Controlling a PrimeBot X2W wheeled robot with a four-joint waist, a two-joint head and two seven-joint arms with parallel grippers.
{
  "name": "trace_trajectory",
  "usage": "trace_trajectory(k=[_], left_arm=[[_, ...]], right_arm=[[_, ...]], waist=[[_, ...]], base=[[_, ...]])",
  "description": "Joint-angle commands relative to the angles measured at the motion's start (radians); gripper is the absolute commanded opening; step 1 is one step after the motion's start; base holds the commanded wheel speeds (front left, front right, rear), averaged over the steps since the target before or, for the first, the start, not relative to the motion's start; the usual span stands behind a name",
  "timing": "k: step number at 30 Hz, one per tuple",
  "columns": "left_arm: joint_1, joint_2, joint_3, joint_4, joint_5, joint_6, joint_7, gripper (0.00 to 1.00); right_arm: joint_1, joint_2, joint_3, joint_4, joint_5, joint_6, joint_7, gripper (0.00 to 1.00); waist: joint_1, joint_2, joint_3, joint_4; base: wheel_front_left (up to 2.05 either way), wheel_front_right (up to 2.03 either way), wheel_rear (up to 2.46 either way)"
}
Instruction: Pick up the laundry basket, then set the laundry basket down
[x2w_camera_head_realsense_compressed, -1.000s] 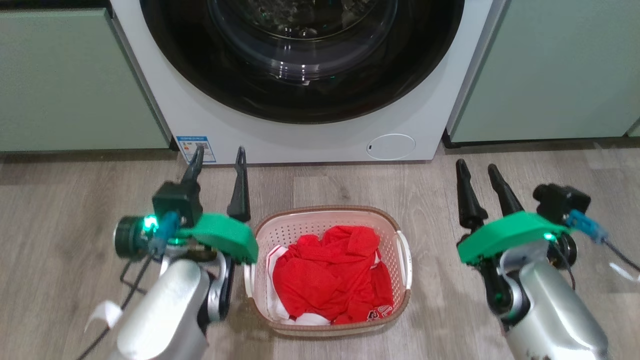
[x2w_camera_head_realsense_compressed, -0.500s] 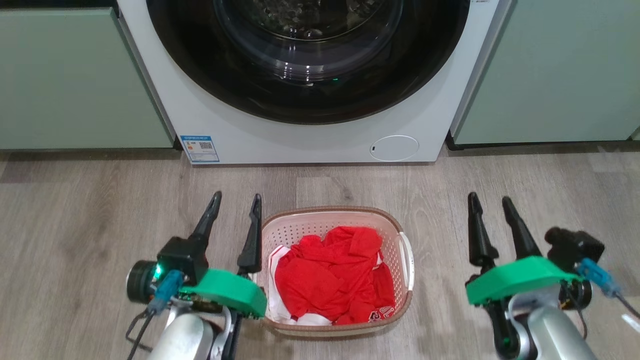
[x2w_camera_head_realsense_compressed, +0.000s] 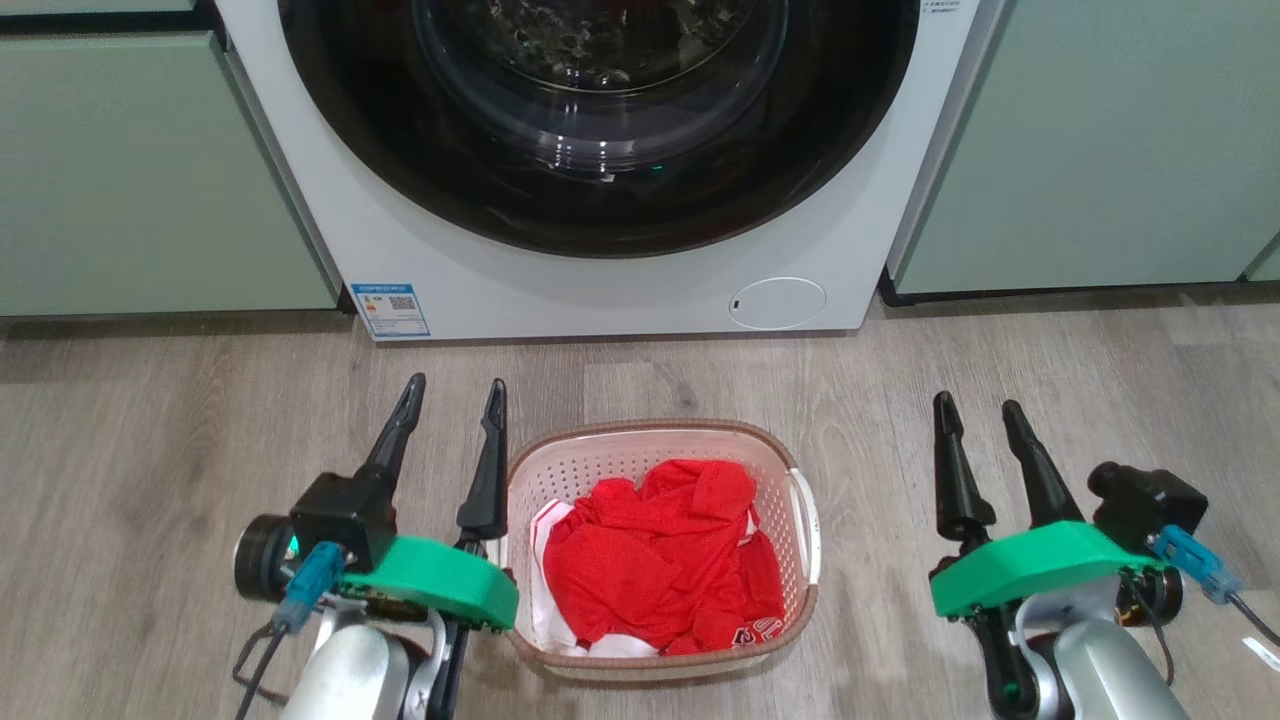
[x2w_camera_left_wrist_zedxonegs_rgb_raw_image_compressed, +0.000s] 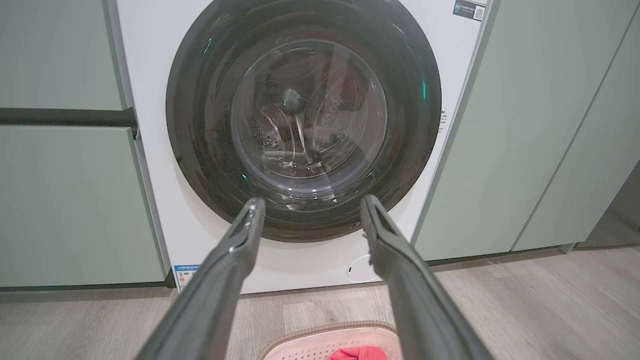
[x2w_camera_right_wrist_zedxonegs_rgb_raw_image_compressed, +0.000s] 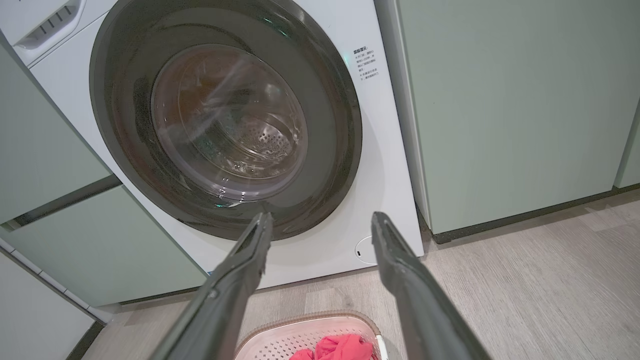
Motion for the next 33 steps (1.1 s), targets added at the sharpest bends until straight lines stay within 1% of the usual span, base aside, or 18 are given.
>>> trace_trajectory(k=[1,13,14,18,33], left_arm=[[-0.028,-0.005,0.038,-0.035,0.004,-0.005,-0.008,1.0],[-0.028,-0.006,0.035,-0.037,-0.034,0.001,-0.008,1.0],[0.0,-0.001,0.0,-0.002,-0.035,0.001,0.0,0.0],[0.031,0.0,-0.005,0.055,-0.041,0.001,0.004,0.0],[0.024,0.01,0.033,0.063,-0.214,-0.016,0.037,0.0]], right_arm=[[-0.022,0.006,0.021,-0.03,-0.002,0.007,-0.012,1.0],[-0.022,0.006,0.017,-0.034,-0.004,0.007,-0.012,1.0],[0.0,0.0,-0.001,-0.001,0.0,0.0,0.0,0.0],[0.023,0.0,0.007,0.056,0.005,0.0,0.003,0.0],[0.016,-0.008,-0.015,0.058,0.148,0.001,0.037,0.0]], waist=[[0.0001,0.0,0.0,0.001],[0.0001,0.0,0.0,0.003],[0.0001,0.0,0.0,0.003],[0.0001,0.0,0.0,0.003],[0.0001,0.0,-0.002,-0.002]], base=[[0.0,0.0,0.0],[0.0,0.0,0.0],[0.0,0.0,0.0],[0.0,0.0,0.0],[0.0,0.0,0.0]])
